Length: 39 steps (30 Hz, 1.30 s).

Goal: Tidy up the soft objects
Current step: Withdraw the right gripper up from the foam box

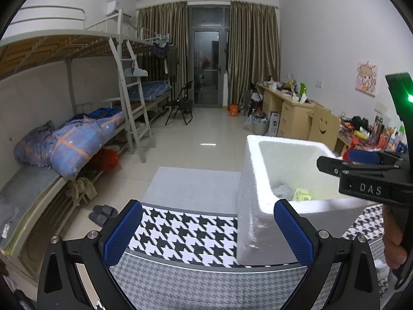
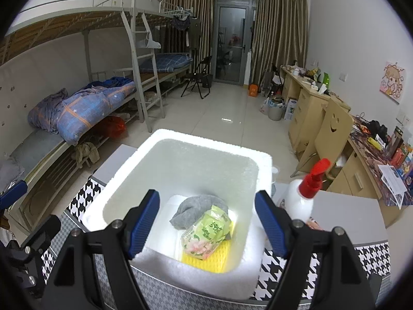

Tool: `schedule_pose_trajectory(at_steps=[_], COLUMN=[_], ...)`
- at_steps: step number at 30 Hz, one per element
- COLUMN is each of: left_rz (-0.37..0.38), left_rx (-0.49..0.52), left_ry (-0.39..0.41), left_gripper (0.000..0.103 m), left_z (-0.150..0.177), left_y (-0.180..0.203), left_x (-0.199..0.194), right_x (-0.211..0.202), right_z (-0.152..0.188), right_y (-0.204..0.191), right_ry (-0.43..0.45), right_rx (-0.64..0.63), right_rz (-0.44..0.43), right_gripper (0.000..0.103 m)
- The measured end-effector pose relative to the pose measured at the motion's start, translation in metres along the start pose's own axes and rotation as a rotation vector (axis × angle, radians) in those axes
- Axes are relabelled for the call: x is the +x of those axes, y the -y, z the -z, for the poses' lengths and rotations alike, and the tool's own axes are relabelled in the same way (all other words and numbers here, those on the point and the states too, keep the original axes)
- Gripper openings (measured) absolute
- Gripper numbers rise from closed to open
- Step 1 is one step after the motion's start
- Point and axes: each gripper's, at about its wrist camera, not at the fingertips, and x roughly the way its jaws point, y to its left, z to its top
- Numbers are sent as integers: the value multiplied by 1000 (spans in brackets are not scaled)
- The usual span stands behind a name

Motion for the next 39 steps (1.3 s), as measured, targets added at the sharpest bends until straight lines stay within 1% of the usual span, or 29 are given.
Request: schedule_pose_trajectory(at_steps=[6, 8, 16, 29, 34, 39], left_rz=[-2, -2, 2, 47, 50, 65], left_rx=[14, 12, 20, 27, 50, 66], left_ry=[27, 35, 51, 89, 106, 121], left_gripper=[102, 102, 102, 102, 102, 102], left_z=[-4, -4, -4, 0, 1, 5], left_y=[3, 3, 5, 14, 21, 28], left_x=[-11, -15, -25, -51, -61, -72], right_x=[-20, -25, -40, -76, -93, -104], right_z=[3, 4, 9, 23, 30, 37], right_y=[-1, 0, -2, 5, 4, 8], right_ry=[30, 34, 57, 102, 129, 135], right_rx=[1, 17, 21, 31, 20, 28], right_rz=[-8, -16, -16, -7, 3, 4], right_gripper=[80, 86, 90, 90, 90, 90])
